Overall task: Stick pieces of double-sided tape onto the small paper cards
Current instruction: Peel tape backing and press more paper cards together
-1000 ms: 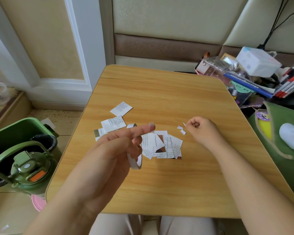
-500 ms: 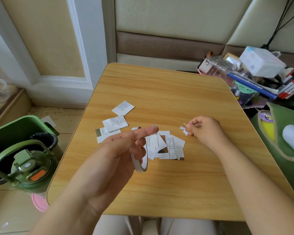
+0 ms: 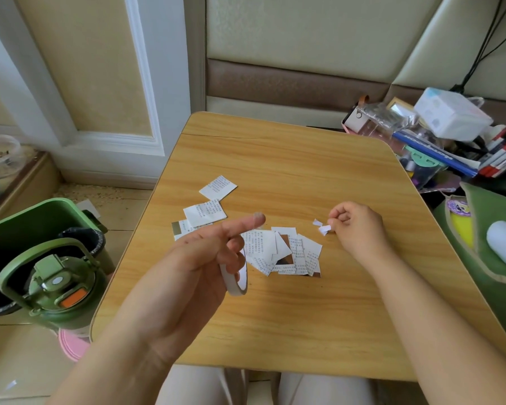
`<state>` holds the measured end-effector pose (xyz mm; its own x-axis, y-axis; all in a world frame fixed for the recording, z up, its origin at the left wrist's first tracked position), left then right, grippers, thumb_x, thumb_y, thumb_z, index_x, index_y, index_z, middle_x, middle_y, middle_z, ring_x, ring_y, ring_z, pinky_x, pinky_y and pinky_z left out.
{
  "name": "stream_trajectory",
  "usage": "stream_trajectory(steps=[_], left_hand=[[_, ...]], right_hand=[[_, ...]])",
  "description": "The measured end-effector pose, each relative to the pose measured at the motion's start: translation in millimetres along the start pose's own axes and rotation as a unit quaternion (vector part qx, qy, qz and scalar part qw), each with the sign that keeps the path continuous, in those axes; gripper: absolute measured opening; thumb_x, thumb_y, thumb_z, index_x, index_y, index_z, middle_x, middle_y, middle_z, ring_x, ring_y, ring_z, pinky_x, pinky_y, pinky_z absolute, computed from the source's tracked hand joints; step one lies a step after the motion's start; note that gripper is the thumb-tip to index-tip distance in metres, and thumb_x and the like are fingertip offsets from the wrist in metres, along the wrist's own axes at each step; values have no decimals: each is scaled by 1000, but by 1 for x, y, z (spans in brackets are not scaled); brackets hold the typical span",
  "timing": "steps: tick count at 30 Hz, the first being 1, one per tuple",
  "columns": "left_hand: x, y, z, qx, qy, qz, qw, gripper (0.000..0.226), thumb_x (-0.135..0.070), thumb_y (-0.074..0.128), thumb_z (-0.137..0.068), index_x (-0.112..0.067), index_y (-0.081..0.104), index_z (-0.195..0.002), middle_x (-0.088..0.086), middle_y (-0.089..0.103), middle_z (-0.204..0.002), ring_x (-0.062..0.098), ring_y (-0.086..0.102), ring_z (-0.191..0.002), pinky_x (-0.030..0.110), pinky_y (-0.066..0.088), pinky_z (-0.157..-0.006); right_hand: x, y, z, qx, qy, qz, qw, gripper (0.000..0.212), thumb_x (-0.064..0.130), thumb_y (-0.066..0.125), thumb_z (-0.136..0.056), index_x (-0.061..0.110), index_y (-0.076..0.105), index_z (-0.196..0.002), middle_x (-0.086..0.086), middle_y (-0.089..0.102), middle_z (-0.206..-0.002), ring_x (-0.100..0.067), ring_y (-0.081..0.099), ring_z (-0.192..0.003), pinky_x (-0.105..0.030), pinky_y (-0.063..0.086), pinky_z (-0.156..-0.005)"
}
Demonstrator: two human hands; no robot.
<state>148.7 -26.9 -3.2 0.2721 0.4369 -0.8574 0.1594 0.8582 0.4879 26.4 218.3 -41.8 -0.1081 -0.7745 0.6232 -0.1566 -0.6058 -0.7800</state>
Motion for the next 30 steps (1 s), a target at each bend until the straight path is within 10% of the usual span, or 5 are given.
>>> stream_trajectory(steps=[4,13,18,24,30], left_hand=[[-2,-4,2,-11,5,0,1000,57,-9,54,-44,-11,76,-96,-5,45,-64,9,40,-57,28,32,-63],[-2,-10,5,-17,2,-1,1000,56,-10,56,-47,-10,75,-99,-5,45,-66,10,40,-58,29,32,-63],[-3,-11,7,-35,-1,6,999,48,-9,48,-59,-11,76,-97,-5,43,-66,11,39,-58,29,30,-65],[-5,-12,9,-41,-2,-1,999,47,-9,48,-60,-11,76,-97,-6,45,-66,9,41,-57,28,32,-64],[-5,-16,11,-49,-7,-2,999,47,-10,48,-61,-11,76,-98,-6,45,-66,9,41,-57,28,31,-64]], right_hand=[[0,3,2,-1,-9,2,1000,27,-5,54,-86,9,67,-106,-4,69,-90,-20,66,-86,-19,44,-67],[16,-6,14,-69,-48,64,994,21,24,60,-91,11,63,-76,8,58,-62,-21,54,-64,-28,36,-57],[44,21,29,28,-120,-1,992,23,6,60,-88,12,58,-110,1,59,-94,-12,54,-79,-16,37,-70],[73,67,49,173,-187,110,961,48,39,58,-90,22,47,-134,9,42,-130,-10,32,-126,-23,28,-103],[75,75,49,202,-151,95,963,30,33,70,-82,28,51,-104,12,42,-115,-13,36,-117,-29,32,-99]])
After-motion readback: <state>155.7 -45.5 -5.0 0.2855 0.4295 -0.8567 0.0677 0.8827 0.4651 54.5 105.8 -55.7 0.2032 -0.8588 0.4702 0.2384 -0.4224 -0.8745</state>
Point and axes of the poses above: each hand's wrist, its own z-axis away from the middle knuckle, its own y-axis out of the palm, x = y × z, the point moved 7 cm from there along -z, towards the middle knuckle
